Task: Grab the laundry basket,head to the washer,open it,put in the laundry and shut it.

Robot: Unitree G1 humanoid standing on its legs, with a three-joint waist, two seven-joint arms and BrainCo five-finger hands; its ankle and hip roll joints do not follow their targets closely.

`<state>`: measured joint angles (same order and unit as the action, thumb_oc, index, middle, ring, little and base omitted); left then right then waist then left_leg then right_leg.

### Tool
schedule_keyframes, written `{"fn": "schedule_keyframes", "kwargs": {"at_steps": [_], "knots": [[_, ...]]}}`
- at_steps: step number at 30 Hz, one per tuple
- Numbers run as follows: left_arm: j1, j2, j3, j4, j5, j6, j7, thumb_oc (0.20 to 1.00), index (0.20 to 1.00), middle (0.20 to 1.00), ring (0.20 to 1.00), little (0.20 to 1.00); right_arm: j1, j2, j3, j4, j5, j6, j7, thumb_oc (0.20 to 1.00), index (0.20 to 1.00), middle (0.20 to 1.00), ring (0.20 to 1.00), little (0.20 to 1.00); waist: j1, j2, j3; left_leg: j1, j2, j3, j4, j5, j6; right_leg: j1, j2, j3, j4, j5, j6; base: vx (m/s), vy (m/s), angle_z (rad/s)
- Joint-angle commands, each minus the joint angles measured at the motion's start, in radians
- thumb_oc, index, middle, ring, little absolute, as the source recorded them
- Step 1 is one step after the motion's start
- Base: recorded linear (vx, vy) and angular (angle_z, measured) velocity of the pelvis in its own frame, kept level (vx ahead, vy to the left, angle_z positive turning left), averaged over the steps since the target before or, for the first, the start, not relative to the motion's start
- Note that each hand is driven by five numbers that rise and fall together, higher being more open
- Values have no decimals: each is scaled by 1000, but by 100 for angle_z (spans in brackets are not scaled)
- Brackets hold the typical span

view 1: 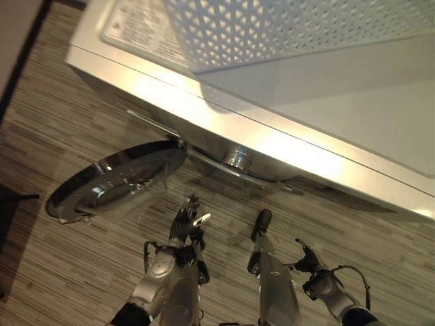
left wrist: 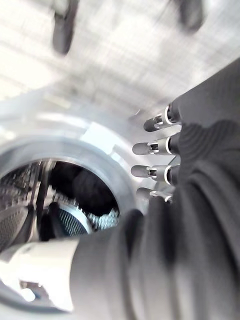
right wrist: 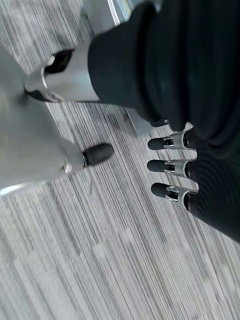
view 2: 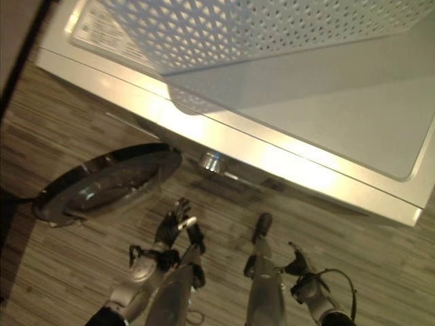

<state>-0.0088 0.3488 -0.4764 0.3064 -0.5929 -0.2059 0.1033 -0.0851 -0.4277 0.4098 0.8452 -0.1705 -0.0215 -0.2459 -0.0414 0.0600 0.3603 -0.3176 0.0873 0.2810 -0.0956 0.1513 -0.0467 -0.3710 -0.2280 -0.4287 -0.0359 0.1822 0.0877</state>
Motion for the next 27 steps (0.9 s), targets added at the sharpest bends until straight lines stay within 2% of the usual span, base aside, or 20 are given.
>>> {"fn": "schedule_keyframes", "kwargs": {"at_steps": [1, 5, 6, 7, 9, 11, 12, 13, 14, 15, 16, 17, 18, 20, 21, 22, 23, 24, 25, 27], "knots": [[-24, 42, 46, 35, -32, 4, -88, 1000, 1000, 1000, 1000, 1000, 78, 30, -4, 61, 37, -1, 43, 1000, 1000, 1000, 1000, 1000, -16, -58, -28, 71, 11, 4, 9, -100, -53, 96, -13, 46, 77, -112, 95, 129, 22, 9], [44, 47, 77, 151, 75, 18, -107, 1000, 1000, 1000, 1000, 1000, 79, 40, -72, 161, 104, -13, 70, 1000, 1000, 1000, 1000, 1000, -8, -51, -67, 127, 6, -13, 12, -115, -46, 158, -16, 44, 67, -121, 95, 114, 56, 15], [80, -18, 176, 418, 141, 48, -105, 1000, 1000, 1000, 1000, 1000, 82, 32, -195, 259, 204, -19, 74, 1000, 1000, 1000, 1000, 1000, -3, -52, -120, 172, 0, -19, 18, -128, -38, 210, -20, 42, 60, -124, 98, 172, 117, 9], [77, -22, 176, 423, 143, 45, -105, 1000, 1000, 1000, 1000, 1000, 80, 31, -195, 260, 204, -20, 74, 1000, 1000, 1000, 1000, 1000, -3, -51, -118, 174, 0, -19, 18, -129, -37, 212, -20, 42, 60, -124, 99, 169, 132, 2], [43, -76, 254, 766, 391, 59, -13, 1000, 1000, 1000, 1000, 1000, 47, -31, -353, 362, 281, -25, 36, 1000, 1000, 1000, 1000, 1000, -4, -48, -163, 223, -15, -21, 52, -170, -19, 262, -40, 43, 85, -134, 109, 122, 187, -5], [33, -102, 338, 899, 384, 75, -2, 1000, 1000, 1000, 1000, 1000, 49, -49, -428, 376, 321, -27, 28, 1000, 1000, 1000, 1000, 1000, -2, -50, -195, 249, -26, -21, 71, -195, -6, 279, -58, 43, 121, -128, 118, 132, 181, -3], [31, -104, 361, 938, 415, 82, 1, 1000, 1000, 1000, 1000, 1000, 46, -61, -464, 386, 344, -27, 27, 1000, 1000, 1000, 1000, 1000, -1, -49, -212, 270, -34, -20, 69, -205, 2, 288, -72, 44, 144, -117, 127, 79, 236, 6], [39, -96, 385, 981, 472, 90, 19, 1000, 1000, 1000, 1000, 1000, 45, -92, -540, 369, 395, -34, 19, 1000, 1000, 1000, 1000, 1000, -9, -50, -233, 295, -60, -15, 66, -201, 28, 282, -106, 48, 217, -54, 134, 43, 195, 8], [38, -96, 385, 982, 472, 89, 19, 1000, 1000, 1000, 1000, 1000, 45, -92, -540, 368, 395, -33, 19, 1000, 1000, 1000, 1000, 1000, -7, -51, -233, 296, -61, -14, 64, -201, 29, 280, -108, 50, 219, -54, 135, 25, 205, 10], [40, -93, 404, 1000, 475, 97, 18, 1000, 1000, 1000, 1000, 1000, 56, -105, -586, 317, 444, -45, 4, 1000, 1000, 1000, 1000, 1000, -16, -49, -240, 316, -70, -20, 56, -203, 38, 273, -117, 75, 271, -24, 142, 72, 206, 19], [44, -90, 448, 1027, 477, 112, 13, 1000, 1000, 1000, 1000, 1000, 94, -111, -669, 150, 508, -75, -30, 1000, 1000, 1000, 1000, 1000, -37, -42, -245, 356, -79, -33, 35, -203, 56, 251, -117, 134, 375, 13, 144, 91, 265, 11], [48, -86, 469, 1036, 483, 118, 13, 1000, 1000, 1000, 1000, 1000, 127, -108, -721, 4, 506, -90, -66, 1000, 1000, 1000, 1000, 1000, -50, -37, -244, 374, -82, -39, 25, -205, 65, 233, -110, 169, 433, 22, 145, 66, 195, 12], [48, -86, 467, 1036, 484, 118, 13, 1000, 1000, 1000, 1000, 1000, 133, -105, -724, -5, 503, -85, -69, 1000, 1000, 1000, 1000, 1000, -47, -38, -244, 375, -83, -37, 25, -206, 66, 231, -111, 172, 437, 20, 145, 50, 123, 7], [49, -87, 497, 1034, 501, 126, 25, 1000, 1000, 1000, 1000, 1000, 202, -83, -802, -303, 407, -91, -143, 1000, 1000, 1000, 1000, 1000, -59, -30, -247, 405, -86, -46, 21, -220, 76, 209, -107, 209, 502, 11, 142, 93, 100, 12], [43, -95, 507, 1028, 511, 123, 30, 1000, 1000, 1000, 1000, 1000, 229, -91, -865, -500, 289, -96, -203, 1000, 1000, 1000, 1000, 1000, -63, -27, -260, 415, -85, -61, 17, -227, 79, 194, -107, 217, 480, -5, 134, 128, 33, 1], [35, -100, 508, 1022, 512, 121, 30, 1000, 1000, 1000, 1000, 1000, 229, -115, -889, -576, 213, -86, -225, 1000, 1000, 1000, 1000, 1000, -62, -29, -267, 417, -84, -72, 16, -230, 74, 190, -99, 221, 430, -28, 129, 96, 3, -3], [35, -100, 508, 1022, 512, 121, 30, 1000, 1000, 1000, 1000, 1000, 230, -114, -890, -579, 212, -84, -225, 1000, 1000, 1000, 1000, 1000, -62, -28, -268, 415, -83, -73, 16, -230, 73, 191, -97, 219, 426, -26, 128, 124, -94, -17], [27, -104, 502, 1011, 522, 116, 34, 1000, 1000, 1000, 1000, 1000, 202, -163, -910, -646, 124, -83, -258, 1000, 1000, 1000, 1000, 1000, -54, -42, -280, 428, -88, -85, 14, -245, 62, 186, -104, 218, 302, -46, 137, 134, -122, -9], [20, -109, 495, 1007, 526, 117, 38, 1000, 1000, 1000, 1000, 1000, 171, -186, -915, -683, 98, -73, -271, 1000, 1000, 1000, 1000, 1000, -52, -44, -285, 436, -83, -95, 12, -248, 55, 196, -94, 205, 203, -24, 142, 201, -149, 0], [12, -113, 488, 1007, 527, 119, 37, 1000, 1000, 1000, 1000, 1000, 137, -207, -907, -712, 80, -65, -280, 1000, 1000, 1000, 1000, 1000, -52, -47, -289, 446, -81, -107, 10, -256, 51, 193, -86, 213, 143, -13, 149, 148, -87, -6]]}}
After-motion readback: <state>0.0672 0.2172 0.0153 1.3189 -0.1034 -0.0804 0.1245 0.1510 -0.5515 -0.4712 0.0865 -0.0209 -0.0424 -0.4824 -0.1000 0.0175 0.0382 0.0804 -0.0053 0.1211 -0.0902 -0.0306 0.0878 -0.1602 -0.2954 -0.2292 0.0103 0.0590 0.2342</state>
